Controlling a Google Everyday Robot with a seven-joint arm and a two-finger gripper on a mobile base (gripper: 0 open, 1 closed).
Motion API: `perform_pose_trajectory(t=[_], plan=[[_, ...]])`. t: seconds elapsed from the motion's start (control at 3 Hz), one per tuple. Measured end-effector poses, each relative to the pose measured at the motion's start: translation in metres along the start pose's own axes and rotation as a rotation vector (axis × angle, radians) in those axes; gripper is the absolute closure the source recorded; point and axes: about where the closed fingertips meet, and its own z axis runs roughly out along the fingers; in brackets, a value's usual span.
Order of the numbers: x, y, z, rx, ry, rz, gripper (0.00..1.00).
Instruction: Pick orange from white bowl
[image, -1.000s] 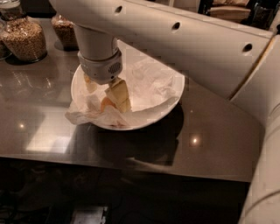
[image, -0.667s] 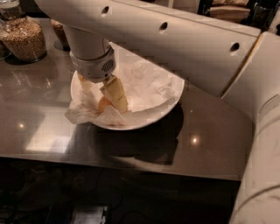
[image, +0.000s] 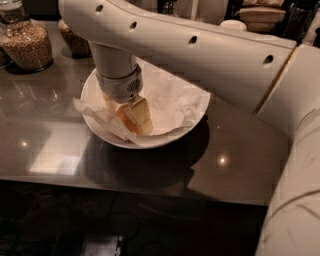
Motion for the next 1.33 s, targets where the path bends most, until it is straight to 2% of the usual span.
perform_pose_trajectory(t=[0.33, 0.67, 1.0, 1.33], plan=[[0.013, 0.023, 0.009, -0.027, -0.002, 0.088, 0.25], [0.012, 0.023, -0.015, 0.021, 0.06, 0.09, 0.24], [0.002, 0.012, -0.057, 0.101, 0.16, 0.042, 0.24], [-0.002, 0.005, -0.081, 0.151, 0.209, 0.02, 0.24]])
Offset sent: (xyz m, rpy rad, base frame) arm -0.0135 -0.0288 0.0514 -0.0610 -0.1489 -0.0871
